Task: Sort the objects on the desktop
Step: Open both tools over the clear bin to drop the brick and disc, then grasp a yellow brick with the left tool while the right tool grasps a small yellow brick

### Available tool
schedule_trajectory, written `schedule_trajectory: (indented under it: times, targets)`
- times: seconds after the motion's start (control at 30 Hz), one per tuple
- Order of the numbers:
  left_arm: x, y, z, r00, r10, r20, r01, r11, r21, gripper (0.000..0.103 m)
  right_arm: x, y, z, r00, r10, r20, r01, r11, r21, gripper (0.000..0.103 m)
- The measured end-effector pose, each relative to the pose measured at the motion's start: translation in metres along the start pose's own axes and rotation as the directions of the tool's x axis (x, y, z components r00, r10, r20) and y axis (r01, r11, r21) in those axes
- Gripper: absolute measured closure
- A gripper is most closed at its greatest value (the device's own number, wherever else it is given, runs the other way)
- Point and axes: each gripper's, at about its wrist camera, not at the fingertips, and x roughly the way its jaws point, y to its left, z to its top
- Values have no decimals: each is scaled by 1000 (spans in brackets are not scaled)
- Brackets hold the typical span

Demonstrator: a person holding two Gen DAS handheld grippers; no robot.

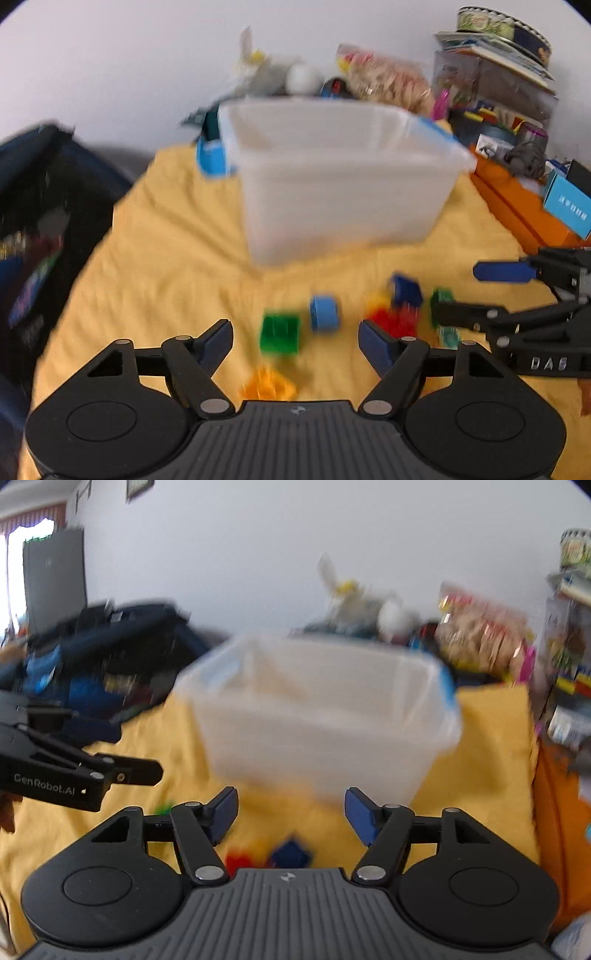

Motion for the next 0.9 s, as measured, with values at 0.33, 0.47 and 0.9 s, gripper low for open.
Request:
schedule_trajectory:
  times: [0.33, 0.47, 0.9]
  targets:
    - [-16, 9, -33, 993, 6, 118, 5, 996, -91, 25, 11, 18, -54, 988, 29, -153, -25, 999, 27, 36]
    - [-24, 7, -31, 983, 23, 183, -6, 996, -91, 25, 7, 20, -58, 987, 27, -156, -23, 999, 28, 35]
    - [-17, -17, -39, 996, 81, 30, -84, 990, 112, 25, 9, 25, -65, 986, 28, -167, -22, 999, 39, 33]
